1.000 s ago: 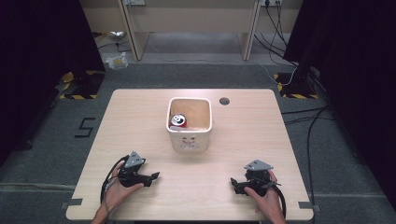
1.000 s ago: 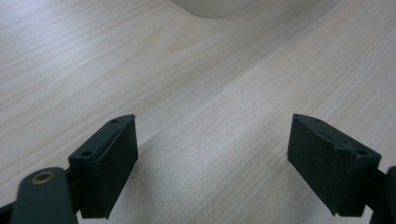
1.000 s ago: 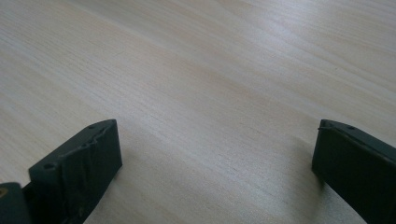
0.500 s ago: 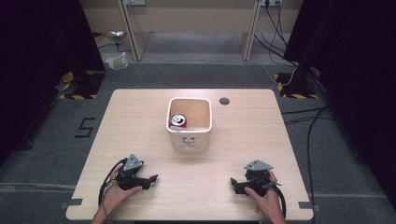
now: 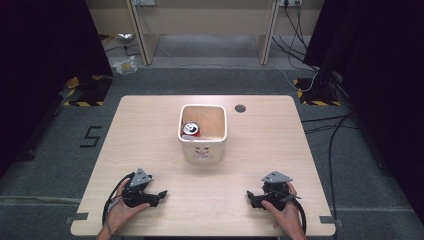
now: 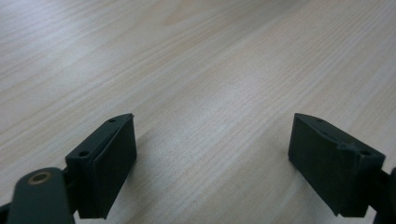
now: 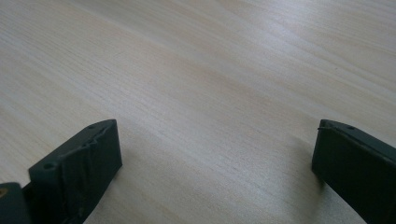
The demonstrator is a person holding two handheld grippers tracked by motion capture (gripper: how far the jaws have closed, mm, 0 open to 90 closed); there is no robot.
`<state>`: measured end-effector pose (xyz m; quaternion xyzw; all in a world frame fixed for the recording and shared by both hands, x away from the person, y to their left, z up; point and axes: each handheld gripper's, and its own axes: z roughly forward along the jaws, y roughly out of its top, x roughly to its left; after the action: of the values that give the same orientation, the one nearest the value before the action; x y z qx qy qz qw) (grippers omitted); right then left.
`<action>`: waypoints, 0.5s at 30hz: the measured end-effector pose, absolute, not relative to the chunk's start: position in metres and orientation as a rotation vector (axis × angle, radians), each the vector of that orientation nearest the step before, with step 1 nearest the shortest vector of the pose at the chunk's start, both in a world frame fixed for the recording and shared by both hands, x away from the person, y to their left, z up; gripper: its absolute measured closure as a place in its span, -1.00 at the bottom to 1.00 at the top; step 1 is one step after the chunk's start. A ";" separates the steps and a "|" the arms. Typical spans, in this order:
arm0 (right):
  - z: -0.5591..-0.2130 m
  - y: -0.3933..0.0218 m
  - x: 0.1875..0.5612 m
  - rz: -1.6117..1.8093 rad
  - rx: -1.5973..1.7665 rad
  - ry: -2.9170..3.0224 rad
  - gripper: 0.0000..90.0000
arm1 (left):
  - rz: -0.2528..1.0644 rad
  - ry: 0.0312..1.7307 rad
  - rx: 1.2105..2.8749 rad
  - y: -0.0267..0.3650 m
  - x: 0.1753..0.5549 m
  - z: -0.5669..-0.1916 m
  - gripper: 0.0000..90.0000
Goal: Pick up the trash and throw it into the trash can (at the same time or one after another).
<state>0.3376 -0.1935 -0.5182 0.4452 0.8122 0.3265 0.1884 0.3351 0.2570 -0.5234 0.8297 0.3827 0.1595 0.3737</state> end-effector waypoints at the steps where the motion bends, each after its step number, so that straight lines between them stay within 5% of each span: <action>1: -0.518 -0.194 0.338 0.918 1.252 2.284 -0.96 | 0.410 0.982 2.122 0.257 0.335 -0.524 -0.68; 15: -0.518 -0.193 0.337 0.919 1.251 2.285 -0.96 | 0.407 0.983 2.121 0.257 0.335 -0.524 -0.67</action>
<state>0.3373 -0.1934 -0.5182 0.4449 0.8124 0.3265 0.1884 0.3349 0.2571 -0.5236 0.8287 0.3839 0.1590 0.3750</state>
